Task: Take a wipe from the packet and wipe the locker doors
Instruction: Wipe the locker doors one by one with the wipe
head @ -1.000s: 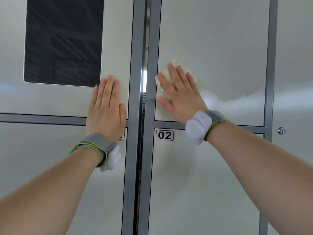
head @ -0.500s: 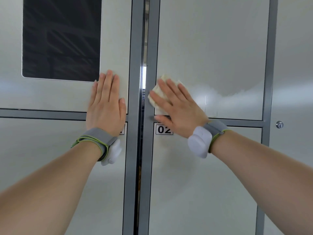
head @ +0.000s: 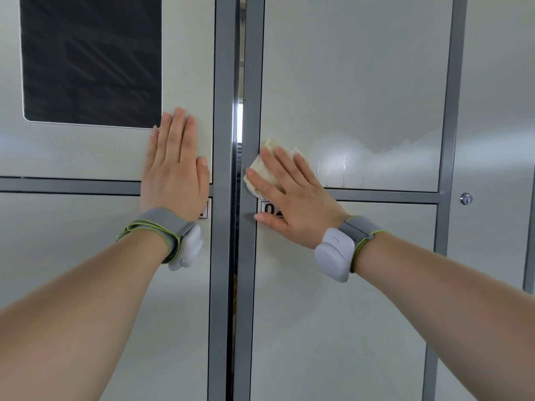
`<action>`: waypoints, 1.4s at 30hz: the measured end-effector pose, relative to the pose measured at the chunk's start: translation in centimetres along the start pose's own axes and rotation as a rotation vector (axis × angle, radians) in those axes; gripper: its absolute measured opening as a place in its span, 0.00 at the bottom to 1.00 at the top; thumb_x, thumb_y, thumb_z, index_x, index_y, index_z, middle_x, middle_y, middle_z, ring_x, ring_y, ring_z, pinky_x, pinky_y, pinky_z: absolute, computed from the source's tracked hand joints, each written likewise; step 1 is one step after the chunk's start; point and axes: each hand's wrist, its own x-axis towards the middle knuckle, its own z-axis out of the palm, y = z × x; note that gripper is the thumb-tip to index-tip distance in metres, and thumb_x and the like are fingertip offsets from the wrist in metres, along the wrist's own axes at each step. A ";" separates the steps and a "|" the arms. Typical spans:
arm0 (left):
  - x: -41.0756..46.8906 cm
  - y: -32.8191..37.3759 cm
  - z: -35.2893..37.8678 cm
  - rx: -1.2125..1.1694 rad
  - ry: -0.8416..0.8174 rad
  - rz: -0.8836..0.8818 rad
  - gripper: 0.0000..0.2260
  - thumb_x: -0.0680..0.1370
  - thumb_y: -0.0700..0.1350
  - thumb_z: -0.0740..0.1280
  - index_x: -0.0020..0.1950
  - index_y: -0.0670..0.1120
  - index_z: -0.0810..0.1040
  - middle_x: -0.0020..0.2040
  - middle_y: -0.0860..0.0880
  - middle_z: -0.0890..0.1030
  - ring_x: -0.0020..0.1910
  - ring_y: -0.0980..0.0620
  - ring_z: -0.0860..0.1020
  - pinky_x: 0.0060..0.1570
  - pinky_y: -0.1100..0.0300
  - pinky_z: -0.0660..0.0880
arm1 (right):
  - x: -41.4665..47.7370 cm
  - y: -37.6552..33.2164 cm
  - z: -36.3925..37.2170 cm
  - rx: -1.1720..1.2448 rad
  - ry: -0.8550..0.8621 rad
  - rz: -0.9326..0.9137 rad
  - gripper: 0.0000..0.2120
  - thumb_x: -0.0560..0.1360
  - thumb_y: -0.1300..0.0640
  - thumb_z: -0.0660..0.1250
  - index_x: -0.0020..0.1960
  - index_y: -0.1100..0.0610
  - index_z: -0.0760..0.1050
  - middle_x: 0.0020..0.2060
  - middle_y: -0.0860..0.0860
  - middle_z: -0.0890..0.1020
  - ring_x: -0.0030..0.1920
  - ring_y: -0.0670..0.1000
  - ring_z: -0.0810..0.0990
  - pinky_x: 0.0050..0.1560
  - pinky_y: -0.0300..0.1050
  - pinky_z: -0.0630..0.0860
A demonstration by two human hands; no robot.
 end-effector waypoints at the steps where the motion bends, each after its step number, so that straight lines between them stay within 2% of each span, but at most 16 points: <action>1: 0.0 0.0 0.0 -0.001 -0.001 0.000 0.25 0.79 0.45 0.50 0.75 0.36 0.57 0.75 0.38 0.58 0.75 0.40 0.56 0.74 0.52 0.46 | -0.3 0.0 0.0 0.002 -0.015 -0.034 0.31 0.76 0.39 0.49 0.75 0.53 0.59 0.75 0.59 0.56 0.75 0.60 0.51 0.73 0.56 0.45; 4: -0.1 0.0 -0.1 -0.010 0.002 0.001 0.26 0.79 0.45 0.50 0.75 0.36 0.57 0.75 0.38 0.58 0.75 0.40 0.55 0.74 0.52 0.46 | -0.1 1.0 -0.6 -0.011 -0.041 -0.049 0.31 0.76 0.38 0.47 0.75 0.52 0.58 0.75 0.59 0.55 0.76 0.60 0.51 0.74 0.55 0.44; 8: -0.1 0.0 0.0 -0.024 0.009 0.002 0.25 0.79 0.44 0.50 0.75 0.36 0.57 0.75 0.38 0.58 0.75 0.40 0.56 0.74 0.54 0.45 | 1.5 2.7 -1.8 0.010 -0.009 0.233 0.35 0.74 0.36 0.41 0.77 0.51 0.49 0.76 0.59 0.47 0.76 0.59 0.43 0.75 0.53 0.40; 10: 0.0 0.0 0.1 -0.027 0.020 0.004 0.25 0.79 0.44 0.50 0.75 0.36 0.58 0.75 0.38 0.59 0.75 0.40 0.56 0.74 0.55 0.44 | 1.6 2.7 -1.7 0.030 0.011 0.286 0.35 0.74 0.36 0.41 0.77 0.52 0.47 0.76 0.59 0.45 0.76 0.59 0.41 0.74 0.53 0.37; 12: 0.1 -0.2 0.0 -0.028 0.024 0.006 0.25 0.79 0.44 0.50 0.74 0.36 0.58 0.75 0.38 0.59 0.74 0.40 0.57 0.74 0.55 0.45 | 1.3 1.9 -1.1 0.037 0.009 0.246 0.35 0.75 0.36 0.44 0.77 0.53 0.49 0.76 0.60 0.46 0.76 0.60 0.42 0.74 0.54 0.37; 15: 0.1 -0.2 0.0 -0.033 0.007 0.008 0.25 0.79 0.44 0.50 0.74 0.35 0.58 0.75 0.38 0.59 0.75 0.40 0.56 0.74 0.52 0.46 | -0.2 0.9 -0.1 -0.010 -0.021 0.148 0.35 0.76 0.36 0.48 0.77 0.54 0.53 0.76 0.61 0.50 0.76 0.62 0.46 0.74 0.59 0.44; 20: 0.0 0.6 -0.2 -0.051 -0.034 -0.055 0.26 0.78 0.43 0.50 0.75 0.35 0.56 0.76 0.38 0.56 0.75 0.39 0.54 0.74 0.50 0.46 | -2.1 0.9 0.0 -0.057 -0.028 0.017 0.35 0.77 0.35 0.45 0.76 0.56 0.56 0.75 0.62 0.55 0.75 0.62 0.51 0.73 0.56 0.46; 23: 0.0 1.1 -0.3 -0.073 -0.062 -0.100 0.27 0.77 0.43 0.50 0.75 0.35 0.54 0.76 0.38 0.54 0.76 0.39 0.52 0.74 0.50 0.44 | -1.2 2.2 -1.2 -0.037 -0.062 0.182 0.36 0.75 0.35 0.44 0.77 0.54 0.52 0.76 0.61 0.50 0.76 0.61 0.47 0.74 0.56 0.44; 25: 0.1 1.4 -0.3 -0.087 -0.061 -0.117 0.27 0.77 0.43 0.50 0.75 0.35 0.54 0.76 0.38 0.54 0.76 0.40 0.51 0.74 0.51 0.42 | -0.5 2.9 -1.9 0.012 -0.089 0.345 0.39 0.72 0.34 0.39 0.77 0.53 0.46 0.76 0.60 0.43 0.76 0.60 0.40 0.74 0.53 0.38; 27: 0.1 1.4 -0.4 -0.097 -0.074 -0.130 0.28 0.77 0.43 0.50 0.76 0.35 0.53 0.77 0.39 0.52 0.76 0.40 0.50 0.73 0.52 0.41 | -0.1 2.7 -2.2 0.064 -0.108 0.416 0.40 0.70 0.33 0.37 0.77 0.52 0.42 0.76 0.59 0.40 0.75 0.59 0.37 0.72 0.50 0.33; 29: 0.0 1.4 -0.4 -0.093 -0.096 -0.124 0.28 0.78 0.45 0.50 0.76 0.35 0.52 0.77 0.38 0.52 0.76 0.40 0.49 0.73 0.51 0.41 | -0.7 1.8 -2.0 0.073 -0.136 0.396 0.41 0.70 0.33 0.37 0.77 0.53 0.42 0.76 0.59 0.39 0.75 0.59 0.36 0.72 0.51 0.33; 32: -0.1 1.5 -0.4 -0.038 -0.138 -0.097 0.30 0.78 0.50 0.50 0.76 0.34 0.50 0.77 0.36 0.50 0.76 0.38 0.48 0.74 0.48 0.42 | -2.9 0.6 -1.0 0.020 -0.156 0.276 0.40 0.73 0.32 0.41 0.77 0.54 0.47 0.76 0.61 0.44 0.76 0.61 0.40 0.74 0.56 0.39; 36: -0.1 1.7 -0.5 0.015 -0.175 -0.091 0.35 0.78 0.58 0.45 0.76 0.34 0.48 0.76 0.35 0.49 0.76 0.38 0.47 0.73 0.47 0.41 | -4.6 1.1 -0.7 -0.031 -0.184 0.175 0.40 0.74 0.31 0.35 0.77 0.54 0.51 0.76 0.61 0.48 0.76 0.61 0.45 0.75 0.58 0.45; 38: -0.1 1.7 -0.6 0.025 -0.184 -0.094 0.35 0.78 0.58 0.44 0.76 0.34 0.47 0.76 0.35 0.49 0.76 0.38 0.47 0.73 0.46 0.42 | -4.2 2.2 -1.3 -0.017 -0.166 0.240 0.40 0.73 0.30 0.36 0.77 0.53 0.47 0.76 0.60 0.45 0.76 0.60 0.42 0.75 0.56 0.42; 42: -0.3 1.8 -0.4 0.033 -0.181 -0.093 0.35 0.78 0.58 0.45 0.76 0.34 0.47 0.76 0.35 0.49 0.76 0.37 0.47 0.73 0.46 0.42 | -2.7 4.1 -2.3 0.080 -0.141 0.536 0.42 0.68 0.32 0.36 0.77 0.52 0.39 0.76 0.58 0.38 0.75 0.58 0.35 0.72 0.50 0.32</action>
